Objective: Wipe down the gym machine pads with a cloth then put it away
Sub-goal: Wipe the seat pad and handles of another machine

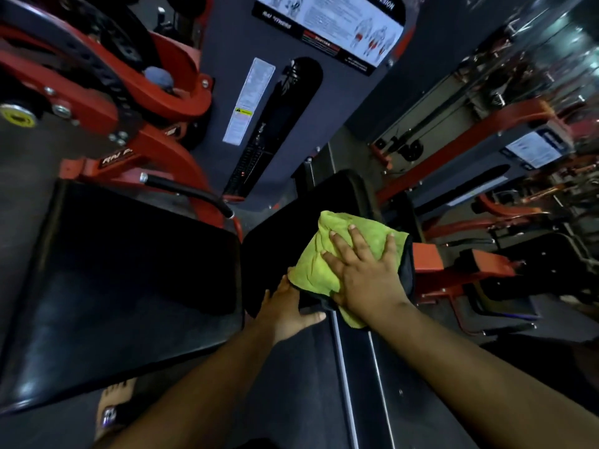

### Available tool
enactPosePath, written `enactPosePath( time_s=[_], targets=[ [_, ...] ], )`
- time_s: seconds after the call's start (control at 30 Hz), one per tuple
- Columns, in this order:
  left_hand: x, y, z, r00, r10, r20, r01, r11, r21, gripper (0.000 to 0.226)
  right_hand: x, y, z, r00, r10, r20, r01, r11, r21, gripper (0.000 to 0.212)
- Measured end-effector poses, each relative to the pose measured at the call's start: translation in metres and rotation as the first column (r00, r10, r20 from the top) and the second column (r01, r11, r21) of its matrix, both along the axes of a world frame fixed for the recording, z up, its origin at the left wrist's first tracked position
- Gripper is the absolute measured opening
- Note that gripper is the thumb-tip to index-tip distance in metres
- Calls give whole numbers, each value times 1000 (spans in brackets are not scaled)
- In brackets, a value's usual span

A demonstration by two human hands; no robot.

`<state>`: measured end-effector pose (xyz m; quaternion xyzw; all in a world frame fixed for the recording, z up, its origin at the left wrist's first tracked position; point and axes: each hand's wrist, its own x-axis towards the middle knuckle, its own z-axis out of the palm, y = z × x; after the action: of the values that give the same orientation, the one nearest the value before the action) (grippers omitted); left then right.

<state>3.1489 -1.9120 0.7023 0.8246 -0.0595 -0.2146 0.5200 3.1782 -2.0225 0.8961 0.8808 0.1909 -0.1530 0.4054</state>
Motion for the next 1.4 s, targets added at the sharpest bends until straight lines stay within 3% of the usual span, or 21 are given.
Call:
enactPosePath(
  time_s=[0.13,0.23,0.33,0.5,0.6,0.77,0.93,1.03,1.27,1.4],
  targets=[
    [3,-10,3,1000,15,11,-16,998,55,105,76,21,7,996,-79,45,73,989,130,81],
    [1,-9,-4,999,31,35,-33,998,47,96,122,35,7,991,-127,40,123,990,75,82],
    [-1,-9,-10,1000,17,12,-17,1000,21,95,94,30,2,1000,2,-1,-2,994,-107,81],
    [-7,-2,-17,991,63,-120,-68,997,-43,96,22,20,-8,960,158,-230,-226,924,-307,83],
    [-6,-1,-29,990,78,-117,-83,996,-40,95,59,31,-8,958,143,-250,-216,932,-292,89],
    [-6,-9,-44,990,80,-113,-88,994,-60,100,149,68,-38,997,14,-77,-38,947,-318,96],
    [-16,1,-81,966,55,-253,-70,996,-49,102,66,56,-81,946,92,-310,-204,913,-353,90],
    [-18,4,-99,965,41,-258,-57,997,-57,99,41,50,-88,900,117,-419,-285,887,-363,91],
    [-21,6,-135,960,155,-233,-165,986,-23,90,148,96,-143,973,49,-224,-129,925,-358,96],
    [-38,5,-172,938,169,-303,-187,982,-32,95,87,86,-186,929,70,-364,-208,910,-357,93]
  ],
)
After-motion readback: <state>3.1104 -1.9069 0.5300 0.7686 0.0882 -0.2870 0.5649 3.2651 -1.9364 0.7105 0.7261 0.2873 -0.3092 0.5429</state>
